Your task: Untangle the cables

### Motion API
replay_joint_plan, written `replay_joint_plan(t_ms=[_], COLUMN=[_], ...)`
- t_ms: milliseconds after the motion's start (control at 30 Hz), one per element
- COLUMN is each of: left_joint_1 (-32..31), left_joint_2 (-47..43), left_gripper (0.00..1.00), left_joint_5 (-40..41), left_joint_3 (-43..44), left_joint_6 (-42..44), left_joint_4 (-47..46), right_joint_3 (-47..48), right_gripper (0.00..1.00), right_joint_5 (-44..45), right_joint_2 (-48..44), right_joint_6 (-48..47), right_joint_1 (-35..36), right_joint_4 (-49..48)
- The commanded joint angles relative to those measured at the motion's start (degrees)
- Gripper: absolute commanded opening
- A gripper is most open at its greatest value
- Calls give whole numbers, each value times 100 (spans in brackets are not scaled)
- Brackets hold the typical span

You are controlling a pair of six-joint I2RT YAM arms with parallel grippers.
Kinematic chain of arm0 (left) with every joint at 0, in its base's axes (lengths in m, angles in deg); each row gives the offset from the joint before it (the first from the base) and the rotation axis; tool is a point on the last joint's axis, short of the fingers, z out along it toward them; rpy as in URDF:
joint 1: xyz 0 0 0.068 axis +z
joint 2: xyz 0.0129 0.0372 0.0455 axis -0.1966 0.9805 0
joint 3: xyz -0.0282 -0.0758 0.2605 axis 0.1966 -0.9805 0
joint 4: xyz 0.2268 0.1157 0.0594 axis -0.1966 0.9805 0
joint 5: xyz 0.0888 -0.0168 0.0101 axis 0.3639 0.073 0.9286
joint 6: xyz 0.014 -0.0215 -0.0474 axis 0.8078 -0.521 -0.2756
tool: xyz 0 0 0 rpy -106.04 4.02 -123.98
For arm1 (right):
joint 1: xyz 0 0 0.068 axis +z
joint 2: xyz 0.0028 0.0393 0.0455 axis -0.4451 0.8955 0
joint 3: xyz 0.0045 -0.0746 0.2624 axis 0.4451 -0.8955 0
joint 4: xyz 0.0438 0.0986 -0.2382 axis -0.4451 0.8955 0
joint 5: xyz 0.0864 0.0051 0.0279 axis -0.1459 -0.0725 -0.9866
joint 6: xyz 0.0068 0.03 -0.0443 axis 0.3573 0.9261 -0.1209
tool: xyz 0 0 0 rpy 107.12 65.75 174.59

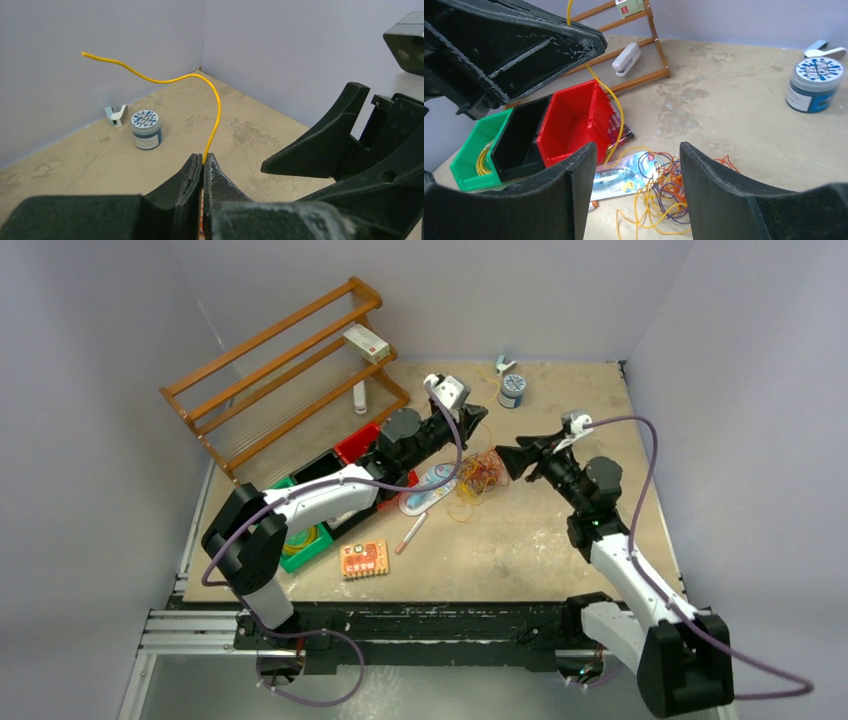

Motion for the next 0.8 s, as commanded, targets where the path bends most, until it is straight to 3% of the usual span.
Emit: replay_joint_plan(t_ms=[0, 200, 367, 767], left_joint_1=[-16, -17, -17, -17], left_joint_2=[-353, -460, -677, -1120], left_gripper=[0, 0, 0, 0], left_joint_5=[323, 582, 473, 1194], left_joint_3=[346, 610, 656, 1899], left_joint_6=[-226, -240, -318, -654], left_joint_4=[314, 910, 1073, 2776], right_joint_3=[91, 306, 280, 645], right_gripper=[65, 67, 65, 56], right_joint_5=[-603, -25, 373, -7], right_joint_2=[637, 1295, 1911, 3514], right_joint_6=[-14, -271, 22, 76], right_joint_1=[178, 895, 994, 1302], right_joint_4=[-1627, -2093, -2933, -4138])
